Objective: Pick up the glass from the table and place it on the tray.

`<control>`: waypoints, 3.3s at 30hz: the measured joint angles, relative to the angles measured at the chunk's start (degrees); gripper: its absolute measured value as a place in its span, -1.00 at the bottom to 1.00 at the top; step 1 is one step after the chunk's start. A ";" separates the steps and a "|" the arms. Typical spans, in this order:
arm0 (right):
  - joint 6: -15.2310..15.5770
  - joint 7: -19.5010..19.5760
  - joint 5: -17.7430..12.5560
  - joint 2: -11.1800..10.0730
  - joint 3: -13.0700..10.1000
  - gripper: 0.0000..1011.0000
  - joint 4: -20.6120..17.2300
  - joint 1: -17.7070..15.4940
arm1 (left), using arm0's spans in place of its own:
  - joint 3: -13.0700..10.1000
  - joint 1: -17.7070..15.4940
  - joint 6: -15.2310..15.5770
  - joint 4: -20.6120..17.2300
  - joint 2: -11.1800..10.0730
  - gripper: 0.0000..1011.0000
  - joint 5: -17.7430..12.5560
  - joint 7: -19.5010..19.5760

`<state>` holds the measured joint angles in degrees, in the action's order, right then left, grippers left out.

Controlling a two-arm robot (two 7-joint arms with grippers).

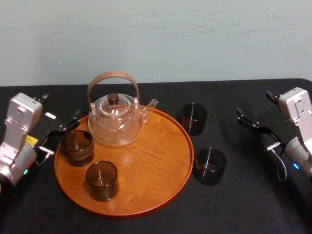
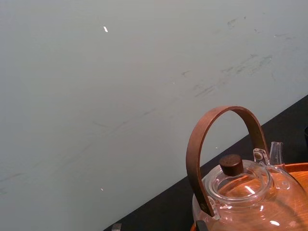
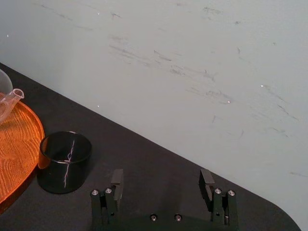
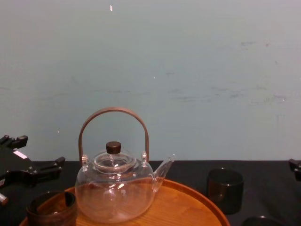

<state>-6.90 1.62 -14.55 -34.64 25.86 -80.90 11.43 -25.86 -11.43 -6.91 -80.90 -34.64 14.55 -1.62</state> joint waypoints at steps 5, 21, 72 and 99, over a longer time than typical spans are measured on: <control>0.00 0.00 0.00 0.00 0.00 0.98 0.00 0.00 | 0.00 0.00 0.00 0.00 0.00 0.98 0.00 0.00; 0.00 0.00 0.00 0.00 0.00 0.98 0.00 0.00 | -0.01 0.00 0.00 0.00 0.00 0.98 0.00 0.00; 1.65 -3.58 -2.55 -1.23 -2.48 0.98 -2.80 -2.57 | 0.00 0.00 0.00 0.00 0.00 0.98 0.00 0.00; 9.38 -14.70 -10.01 -9.28 -8.83 0.98 -14.87 -17.04 | 0.00 0.00 0.00 0.00 0.00 0.98 0.00 0.00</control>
<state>2.47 -13.08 -24.56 -43.92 17.03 -95.77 -5.61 -25.86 -11.43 -6.90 -80.90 -34.65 14.55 -1.62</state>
